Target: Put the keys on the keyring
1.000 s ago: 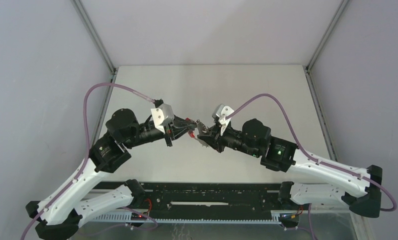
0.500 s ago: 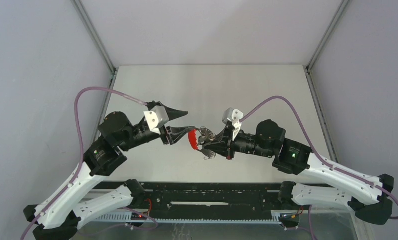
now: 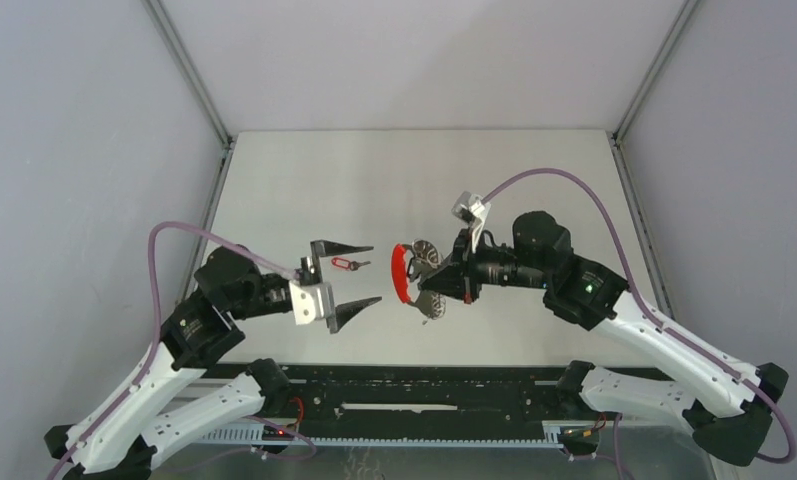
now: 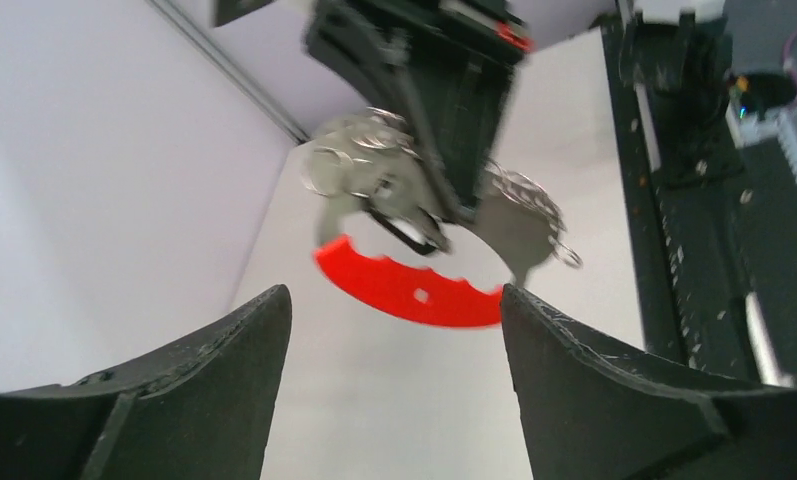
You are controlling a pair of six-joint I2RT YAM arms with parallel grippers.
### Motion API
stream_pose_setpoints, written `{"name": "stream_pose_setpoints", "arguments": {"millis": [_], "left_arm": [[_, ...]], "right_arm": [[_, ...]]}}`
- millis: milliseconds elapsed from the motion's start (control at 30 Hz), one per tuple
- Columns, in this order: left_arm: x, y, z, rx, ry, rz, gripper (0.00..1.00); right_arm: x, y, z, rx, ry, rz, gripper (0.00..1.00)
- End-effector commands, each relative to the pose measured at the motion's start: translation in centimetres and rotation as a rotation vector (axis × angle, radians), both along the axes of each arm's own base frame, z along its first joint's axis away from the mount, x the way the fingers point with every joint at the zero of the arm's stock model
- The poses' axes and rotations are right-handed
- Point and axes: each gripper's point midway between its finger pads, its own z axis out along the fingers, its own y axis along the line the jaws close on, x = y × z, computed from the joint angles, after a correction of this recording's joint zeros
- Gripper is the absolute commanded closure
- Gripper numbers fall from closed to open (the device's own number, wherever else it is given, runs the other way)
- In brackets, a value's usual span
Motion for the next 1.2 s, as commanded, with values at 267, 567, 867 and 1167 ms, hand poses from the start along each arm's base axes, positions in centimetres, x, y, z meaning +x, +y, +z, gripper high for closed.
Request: {"name": "stream_pose_setpoints", "arguments": {"millis": [267,567,867,1167], "left_arm": [[-1.1,-0.4,-6.2,0.214,-0.816,-0.194,0.19],[0.1,-2.1,-6.0,0.162,-1.381,-0.107,0.21],[-1.2,-3.2,-3.5,0.067,-1.61,-0.111,0.26],[-3.1,-3.2,-4.0,0.033,-1.615,-0.203,0.39]], "right_arm": [[3.9,2.1,5.6,0.255,0.458,-0.006,1.0],[3.6,2.5,7.0,0.322,0.553,0.018,1.0],[3.5,2.8,6.3,0.303,0.56,-0.005,1.0],[3.7,2.8,5.8,0.287,0.571,-0.029,1.0]]}}
